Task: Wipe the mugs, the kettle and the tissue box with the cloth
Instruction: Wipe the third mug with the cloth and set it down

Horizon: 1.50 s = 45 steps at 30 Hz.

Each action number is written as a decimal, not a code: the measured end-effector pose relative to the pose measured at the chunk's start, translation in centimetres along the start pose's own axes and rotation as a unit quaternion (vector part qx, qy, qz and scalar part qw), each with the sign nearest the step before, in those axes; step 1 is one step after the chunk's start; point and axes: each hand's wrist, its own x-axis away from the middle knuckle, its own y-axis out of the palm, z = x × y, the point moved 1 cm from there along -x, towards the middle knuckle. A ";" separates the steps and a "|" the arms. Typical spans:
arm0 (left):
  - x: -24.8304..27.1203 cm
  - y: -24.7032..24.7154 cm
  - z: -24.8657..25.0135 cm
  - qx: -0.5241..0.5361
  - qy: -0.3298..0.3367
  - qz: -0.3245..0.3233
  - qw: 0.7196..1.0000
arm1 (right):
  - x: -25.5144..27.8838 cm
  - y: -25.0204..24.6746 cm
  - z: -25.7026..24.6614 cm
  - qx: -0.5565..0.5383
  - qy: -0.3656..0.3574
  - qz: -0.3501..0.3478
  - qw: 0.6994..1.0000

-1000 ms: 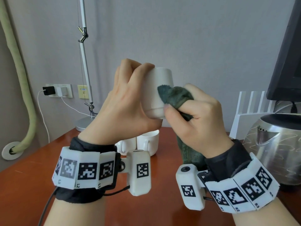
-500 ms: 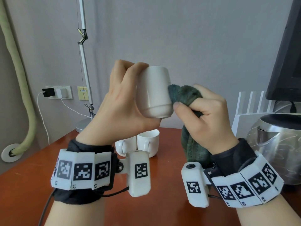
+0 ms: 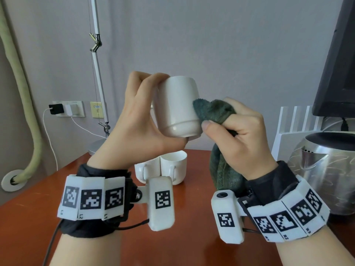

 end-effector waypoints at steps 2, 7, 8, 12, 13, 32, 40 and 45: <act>0.0 0.1 0.2 0.007 -0.004 -0.004 1.000 | -0.1 -0.3 0.0 -0.007 0.001 0.000 1.000; -0.1 0.3 1.0 0.035 0.007 -0.023 0.999 | -0.3 -1.0 1.3 0.003 0.042 0.049 0.998; -0.1 0.3 1.1 0.037 0.009 -0.025 0.999 | -0.4 -1.0 1.3 -0.006 0.051 0.051 0.997; -0.2 0.4 1.2 0.029 0.011 -0.039 0.999 | -0.7 -0.6 0.1 -0.067 0.044 0.012 0.997; -0.2 0.4 1.1 0.029 0.010 -0.042 0.999 | -0.7 -0.4 -0.3 -0.075 0.036 -0.009 0.996; 0.2 0.5 -0.2 0.061 -0.032 -0.024 0.997 | -0.6 -0.3 -1.0 -0.063 0.021 -0.071 0.995; 0.4 -0.1 0.0 0.147 -0.059 0.021 0.987 | -0.5 -0.8 0.2 -0.030 0.060 -0.061 0.996; 0.4 -0.6 0.1 0.205 -0.056 -0.005 0.977 | -0.5 -1.0 1.1 0.022 0.147 -0.195 0.970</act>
